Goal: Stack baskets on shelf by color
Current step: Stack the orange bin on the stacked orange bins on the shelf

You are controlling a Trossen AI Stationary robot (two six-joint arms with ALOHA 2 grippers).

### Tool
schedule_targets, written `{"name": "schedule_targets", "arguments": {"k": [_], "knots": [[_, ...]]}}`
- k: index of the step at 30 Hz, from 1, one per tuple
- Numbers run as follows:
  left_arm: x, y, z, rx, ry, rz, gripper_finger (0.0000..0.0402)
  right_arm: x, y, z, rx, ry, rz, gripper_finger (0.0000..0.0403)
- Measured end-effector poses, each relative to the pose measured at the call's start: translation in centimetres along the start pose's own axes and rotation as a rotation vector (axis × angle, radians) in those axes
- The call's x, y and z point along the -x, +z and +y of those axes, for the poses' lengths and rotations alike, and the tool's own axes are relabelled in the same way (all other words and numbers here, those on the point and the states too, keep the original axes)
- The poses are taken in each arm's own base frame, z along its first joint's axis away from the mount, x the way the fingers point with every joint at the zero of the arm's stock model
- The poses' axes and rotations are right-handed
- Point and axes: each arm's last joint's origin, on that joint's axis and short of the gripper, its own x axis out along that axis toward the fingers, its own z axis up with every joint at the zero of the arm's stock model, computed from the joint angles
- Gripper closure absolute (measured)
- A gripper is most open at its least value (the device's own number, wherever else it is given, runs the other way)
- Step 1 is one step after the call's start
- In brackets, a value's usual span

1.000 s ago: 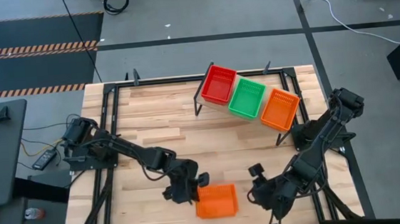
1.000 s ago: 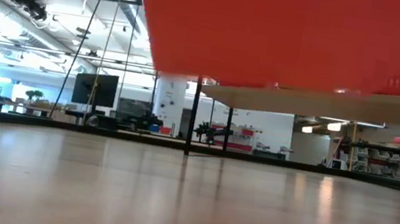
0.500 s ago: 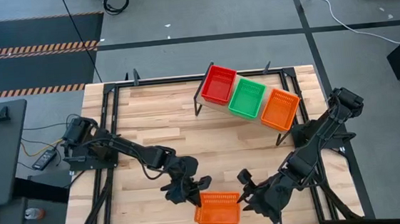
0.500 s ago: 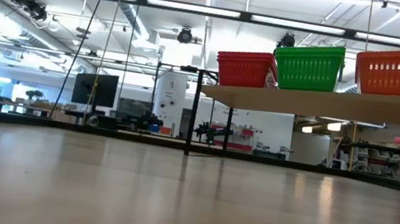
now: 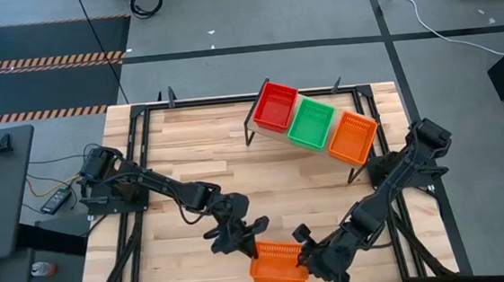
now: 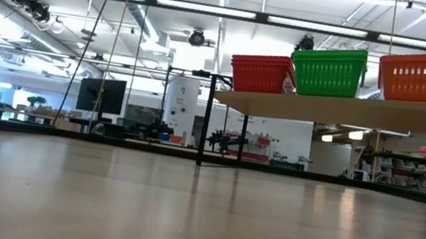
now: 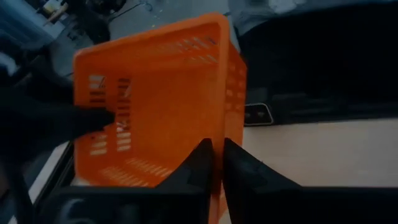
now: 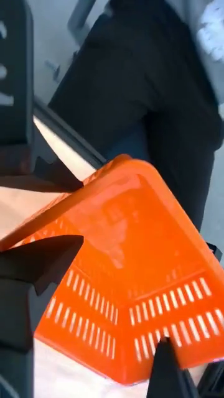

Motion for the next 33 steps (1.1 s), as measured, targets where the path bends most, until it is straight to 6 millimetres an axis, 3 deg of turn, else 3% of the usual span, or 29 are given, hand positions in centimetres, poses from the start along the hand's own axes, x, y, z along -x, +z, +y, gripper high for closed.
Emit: {"name": "schedule_targets", "arguments": {"k": [9, 16, 22, 33], "knots": [[0.5, 0.7, 1.2, 0.156, 0.147, 0.006, 0.0311, 0.3, 0.7, 0.3, 0.036, 0.068, -0.051, 0.0392], [2.1, 1.1, 2.3, 0.259, 0.354, 0.138, 0.0252, 0.4, 0.6, 0.2, 0.005, 0.062, -0.046, 0.0395], [3.6, 1.1, 2.6, 0.305, 0.41, 0.234, 0.021, 0.3, 0.4, -0.1, -0.003, 0.043, -0.023, 0.0394], [4.5, -0.7, 1.9, 0.379, 0.643, 0.694, 0.0193, 1.4, -0.9, -1.4, -0.198, -0.058, 0.123, 0.0395]]}}
